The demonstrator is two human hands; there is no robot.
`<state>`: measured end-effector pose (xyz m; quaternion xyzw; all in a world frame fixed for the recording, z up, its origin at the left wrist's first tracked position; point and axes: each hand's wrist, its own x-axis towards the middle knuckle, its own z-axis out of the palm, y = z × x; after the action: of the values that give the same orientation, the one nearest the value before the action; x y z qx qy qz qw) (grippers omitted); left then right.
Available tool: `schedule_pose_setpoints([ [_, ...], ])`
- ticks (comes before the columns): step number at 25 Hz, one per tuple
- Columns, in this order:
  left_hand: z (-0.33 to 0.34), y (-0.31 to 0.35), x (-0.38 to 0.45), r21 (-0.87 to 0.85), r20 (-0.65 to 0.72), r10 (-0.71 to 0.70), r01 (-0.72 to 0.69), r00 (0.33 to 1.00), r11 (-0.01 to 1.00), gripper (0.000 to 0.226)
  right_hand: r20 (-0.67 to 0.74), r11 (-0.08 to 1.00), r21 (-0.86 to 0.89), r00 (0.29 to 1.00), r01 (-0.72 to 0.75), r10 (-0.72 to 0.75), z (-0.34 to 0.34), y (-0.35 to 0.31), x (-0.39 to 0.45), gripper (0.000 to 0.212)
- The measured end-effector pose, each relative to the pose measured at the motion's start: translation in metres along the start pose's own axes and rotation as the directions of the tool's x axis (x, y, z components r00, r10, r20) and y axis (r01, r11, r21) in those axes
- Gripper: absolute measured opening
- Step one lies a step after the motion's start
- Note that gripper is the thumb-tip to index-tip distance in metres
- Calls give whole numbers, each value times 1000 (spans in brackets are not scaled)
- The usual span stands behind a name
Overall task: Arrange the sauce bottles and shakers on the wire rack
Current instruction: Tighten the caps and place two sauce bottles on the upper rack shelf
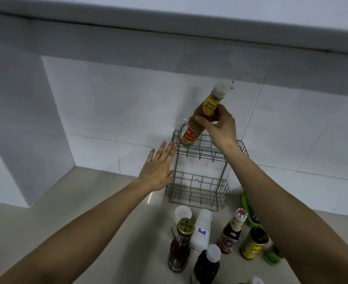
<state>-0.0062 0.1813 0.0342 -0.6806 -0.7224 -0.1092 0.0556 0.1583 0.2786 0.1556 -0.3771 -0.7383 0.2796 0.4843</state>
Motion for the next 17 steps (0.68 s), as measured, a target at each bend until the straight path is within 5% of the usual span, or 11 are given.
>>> schedule_pose_setpoints([
  [11,5,6,4,78,-26,-63,65,998,995,96,214,977,-213,975,-15,62,45,4,31,62],
  [17,8,5,4,94,-9,-68,69,998,993,97,197,955,-297,978,-5,66,51,2,31,64],
])
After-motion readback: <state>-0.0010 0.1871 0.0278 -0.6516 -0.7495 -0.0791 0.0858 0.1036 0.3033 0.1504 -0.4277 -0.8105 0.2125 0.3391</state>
